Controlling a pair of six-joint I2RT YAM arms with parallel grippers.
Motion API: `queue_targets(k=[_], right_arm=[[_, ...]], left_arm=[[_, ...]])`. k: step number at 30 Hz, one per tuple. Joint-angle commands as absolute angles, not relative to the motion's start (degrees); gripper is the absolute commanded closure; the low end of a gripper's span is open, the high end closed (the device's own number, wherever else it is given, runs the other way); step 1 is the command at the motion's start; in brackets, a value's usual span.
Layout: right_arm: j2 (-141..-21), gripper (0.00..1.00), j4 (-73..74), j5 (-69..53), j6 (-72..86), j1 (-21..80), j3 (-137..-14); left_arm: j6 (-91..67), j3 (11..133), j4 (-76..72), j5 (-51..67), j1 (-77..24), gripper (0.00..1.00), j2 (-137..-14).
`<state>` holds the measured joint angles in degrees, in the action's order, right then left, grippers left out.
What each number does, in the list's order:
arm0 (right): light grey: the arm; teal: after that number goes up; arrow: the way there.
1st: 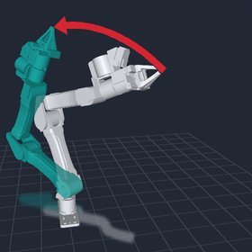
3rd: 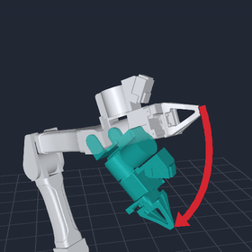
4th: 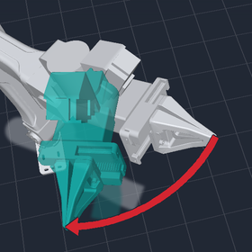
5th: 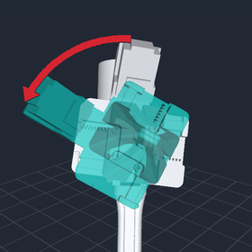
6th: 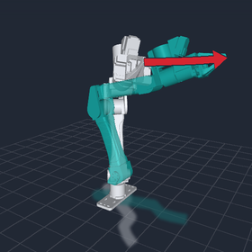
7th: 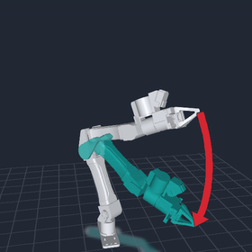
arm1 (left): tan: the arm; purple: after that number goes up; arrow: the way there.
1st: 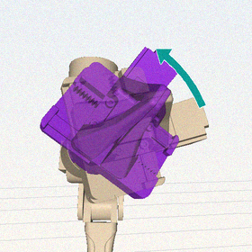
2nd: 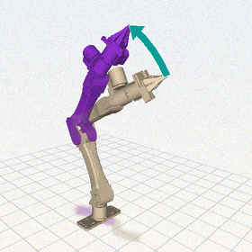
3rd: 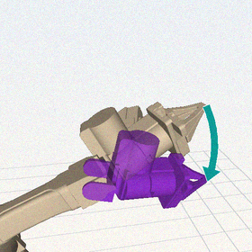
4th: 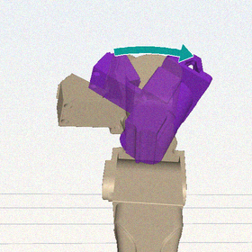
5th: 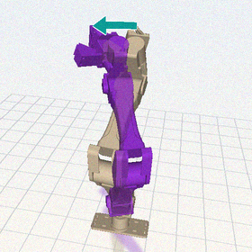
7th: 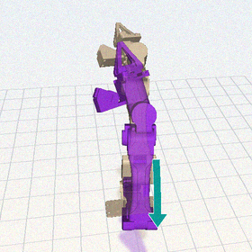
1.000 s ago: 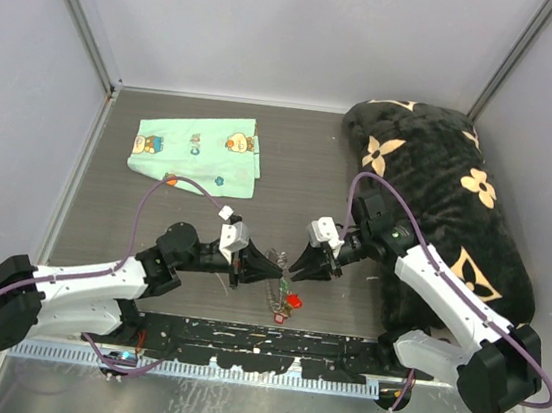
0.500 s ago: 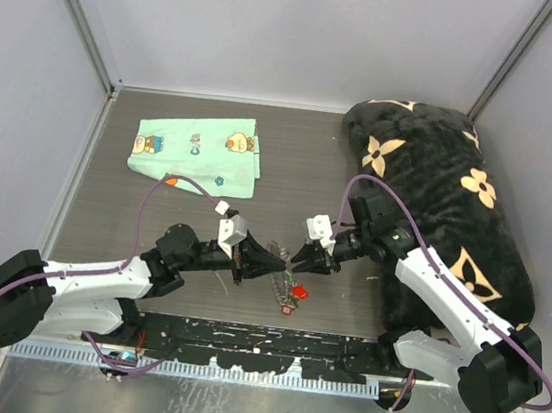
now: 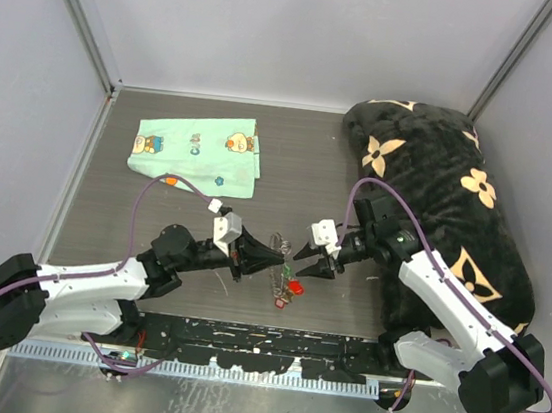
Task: Remove the keys from the keyring
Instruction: Remove the key from the keyring.
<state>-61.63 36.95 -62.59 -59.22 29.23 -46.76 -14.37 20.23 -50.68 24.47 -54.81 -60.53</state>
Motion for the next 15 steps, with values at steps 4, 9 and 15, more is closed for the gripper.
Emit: queue_targets(k=[4,9,15], right_arm=[[-60.4,0.52,32.6,-64.5,-56.3,29.3,-45.2],[-60.2,0.5,28.1,-63.5,-51.6,29.4,-44.2],[-59.6,0.5,23.6,-62.5,-47.3,29.7,-43.0]], left_arm=[[-13.3,21.7,-57.1,21.5,-55.2,1.0,-59.2],[-13.7,22.7,-58.0,20.8,-55.2,1.0,-60.3],[-13.8,23.9,-59.0,19.4,-55.7,1.0,-61.5]])
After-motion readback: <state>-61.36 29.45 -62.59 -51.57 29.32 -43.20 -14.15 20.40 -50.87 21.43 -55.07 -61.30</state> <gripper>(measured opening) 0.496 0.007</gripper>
